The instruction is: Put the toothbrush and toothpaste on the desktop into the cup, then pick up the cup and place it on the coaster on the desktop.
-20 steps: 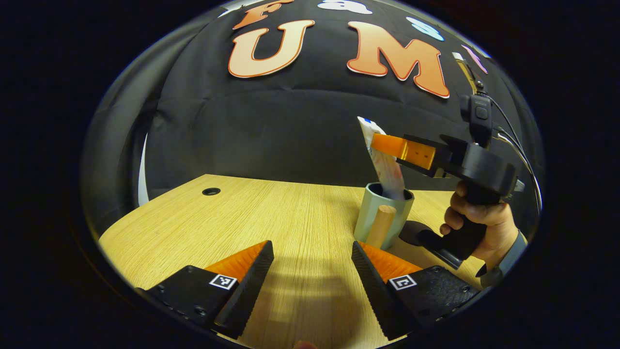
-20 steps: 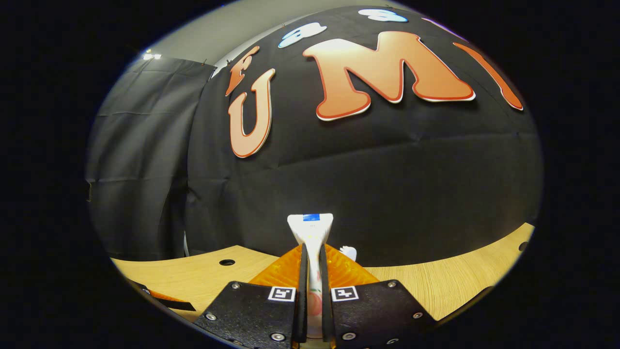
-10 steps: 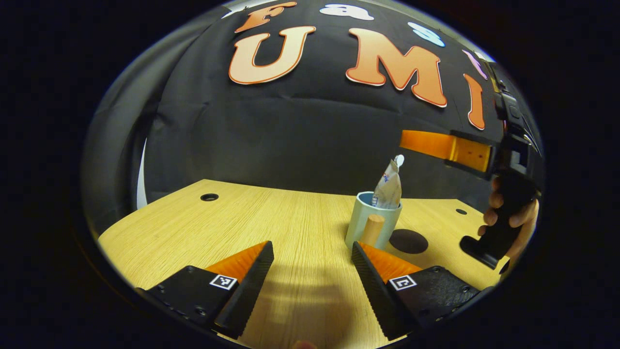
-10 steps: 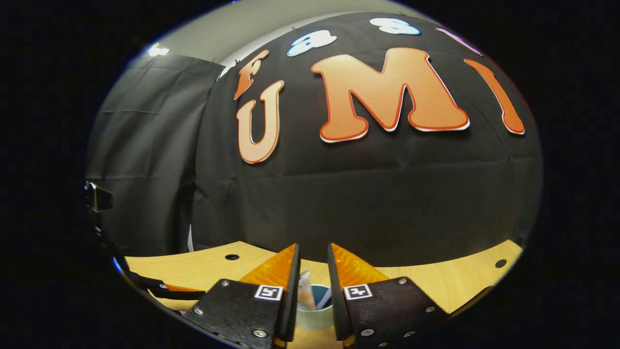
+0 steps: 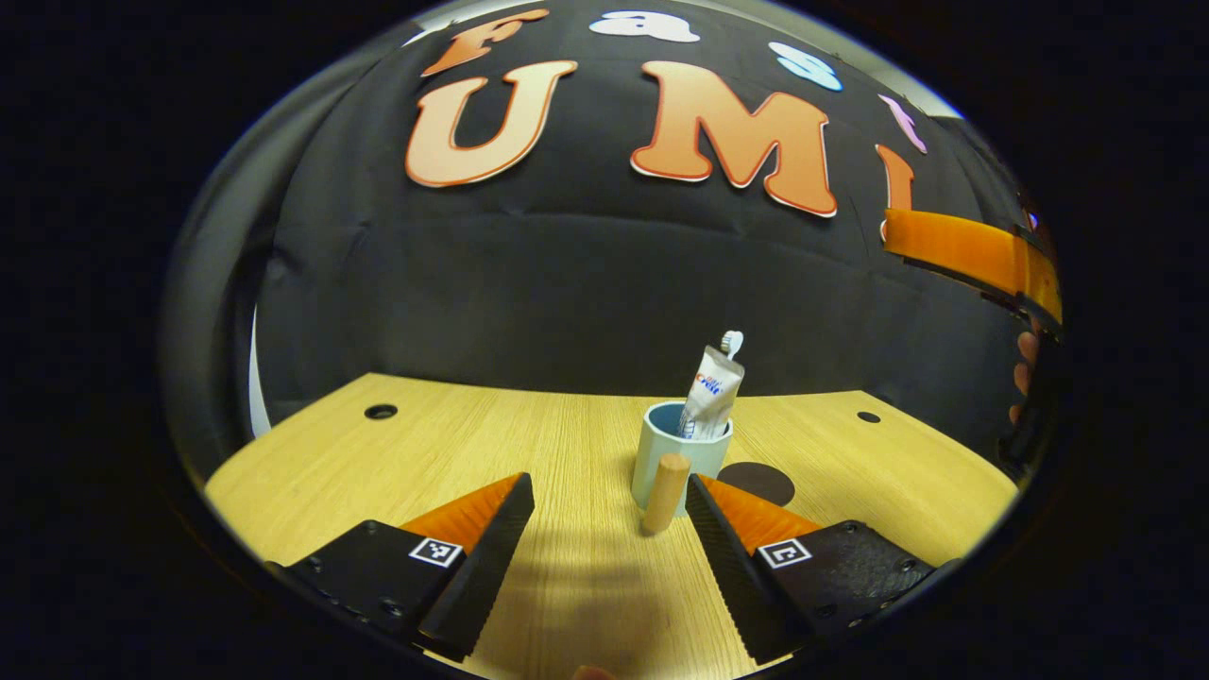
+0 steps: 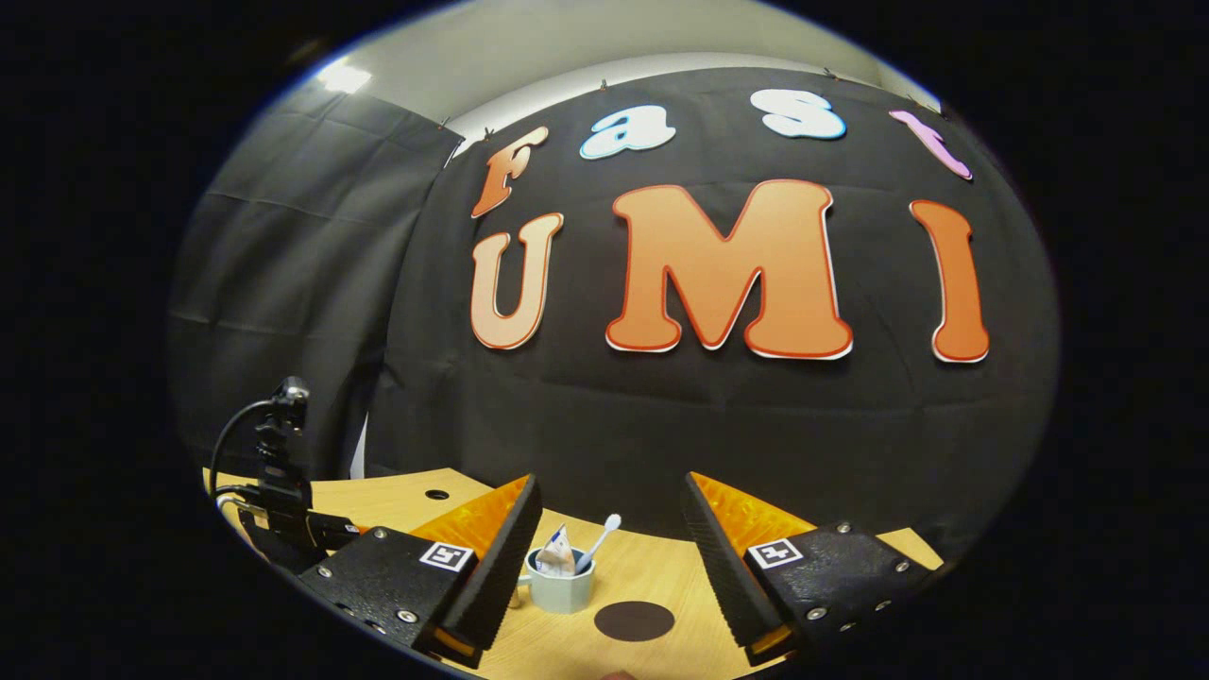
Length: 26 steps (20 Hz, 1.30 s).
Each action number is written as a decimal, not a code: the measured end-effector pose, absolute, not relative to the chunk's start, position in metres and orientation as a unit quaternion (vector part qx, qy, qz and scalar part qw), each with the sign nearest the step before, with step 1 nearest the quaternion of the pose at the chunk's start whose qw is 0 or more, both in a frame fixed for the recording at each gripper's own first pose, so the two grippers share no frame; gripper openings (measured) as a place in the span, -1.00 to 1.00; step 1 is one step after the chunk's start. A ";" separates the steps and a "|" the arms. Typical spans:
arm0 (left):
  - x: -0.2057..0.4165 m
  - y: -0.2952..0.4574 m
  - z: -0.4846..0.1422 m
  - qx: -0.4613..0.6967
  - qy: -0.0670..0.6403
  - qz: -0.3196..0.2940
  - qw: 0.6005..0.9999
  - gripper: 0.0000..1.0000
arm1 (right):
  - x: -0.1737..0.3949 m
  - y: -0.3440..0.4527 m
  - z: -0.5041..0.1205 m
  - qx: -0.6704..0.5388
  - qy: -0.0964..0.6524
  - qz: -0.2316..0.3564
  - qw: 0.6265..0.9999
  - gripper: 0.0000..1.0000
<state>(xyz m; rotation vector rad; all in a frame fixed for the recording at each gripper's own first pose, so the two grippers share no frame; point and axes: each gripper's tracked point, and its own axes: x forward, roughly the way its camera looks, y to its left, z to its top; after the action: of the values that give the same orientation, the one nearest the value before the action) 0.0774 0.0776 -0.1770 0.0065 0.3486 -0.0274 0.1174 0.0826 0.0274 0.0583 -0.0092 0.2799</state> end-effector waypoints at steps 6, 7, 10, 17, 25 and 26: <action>0.101 0.053 -0.148 0.037 0.202 -0.061 0.977 0.94 | 0.084 0.037 0.041 0.010 0.006 0.115 0.993 0.89; 0.105 0.051 -0.144 0.044 0.207 -0.063 0.975 0.94 | 0.077 0.030 0.044 0.004 0.008 0.113 0.994 0.90; 0.123 0.043 -0.130 0.058 0.226 -0.076 0.969 0.94 | 0.062 0.006 0.057 -0.006 0.005 0.101 0.995 0.93; 0.146 0.021 -0.140 0.048 0.324 -0.124 0.937 0.94 | 0.039 -0.039 0.081 -0.017 -0.002 0.073 0.997 0.96; 0.141 0.020 -0.211 0.052 0.472 -0.130 0.870 0.94 | 0.029 -0.059 0.071 -0.011 0.012 0.072 0.997 0.96; 0.141 0.020 -0.218 0.057 0.483 -0.129 0.864 0.95 | 0.028 -0.059 0.067 -0.006 0.016 0.073 0.997 0.96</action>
<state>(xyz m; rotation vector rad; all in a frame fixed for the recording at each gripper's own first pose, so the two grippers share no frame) 0.1412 0.0204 -0.2176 0.1188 1.0124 -0.2697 0.0280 -0.0586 0.0667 -0.0112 0.0322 0.1462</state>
